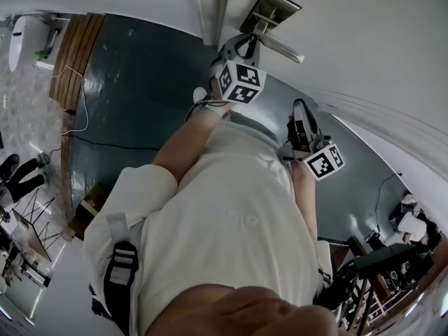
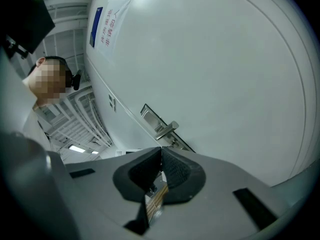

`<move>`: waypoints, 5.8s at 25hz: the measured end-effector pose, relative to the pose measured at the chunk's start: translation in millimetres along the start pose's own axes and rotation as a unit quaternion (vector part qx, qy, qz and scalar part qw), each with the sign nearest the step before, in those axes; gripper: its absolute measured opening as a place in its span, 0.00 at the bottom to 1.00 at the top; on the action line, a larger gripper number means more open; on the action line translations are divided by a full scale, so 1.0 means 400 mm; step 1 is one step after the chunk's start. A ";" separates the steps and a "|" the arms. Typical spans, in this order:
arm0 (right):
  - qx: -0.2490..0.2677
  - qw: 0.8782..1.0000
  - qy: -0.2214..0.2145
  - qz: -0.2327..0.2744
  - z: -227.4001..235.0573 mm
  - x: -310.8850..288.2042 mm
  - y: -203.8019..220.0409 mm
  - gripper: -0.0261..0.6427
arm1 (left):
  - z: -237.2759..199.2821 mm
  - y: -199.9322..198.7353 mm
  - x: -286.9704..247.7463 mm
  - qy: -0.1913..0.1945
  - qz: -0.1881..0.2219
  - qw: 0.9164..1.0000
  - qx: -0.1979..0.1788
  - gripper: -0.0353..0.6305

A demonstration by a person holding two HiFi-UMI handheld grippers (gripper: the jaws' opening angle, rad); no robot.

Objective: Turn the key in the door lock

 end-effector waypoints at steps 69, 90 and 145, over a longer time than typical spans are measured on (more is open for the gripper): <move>-0.008 0.999 0.034 -0.013 0.011 -0.016 0.010 0.07 | -0.054 0.202 -0.103 0.470 0.344 0.377 0.720 0.12; -0.018 1.000 0.014 -0.010 0.010 -0.001 0.007 0.07 | -0.114 0.146 -0.035 0.398 0.278 0.586 0.649 0.14; -0.021 0.999 0.022 -0.013 0.020 -0.003 0.001 0.07 | -0.054 0.192 -0.036 0.467 0.374 0.378 0.707 0.11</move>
Point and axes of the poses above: the fingertips, and each gripper's own axes: x backward along the fingers, z to its right, y out of its underside, the point moved 10 cm from there along x, backward along the fingers, and after that the axes turned 14 degrees about y, right-handed, at the moved point
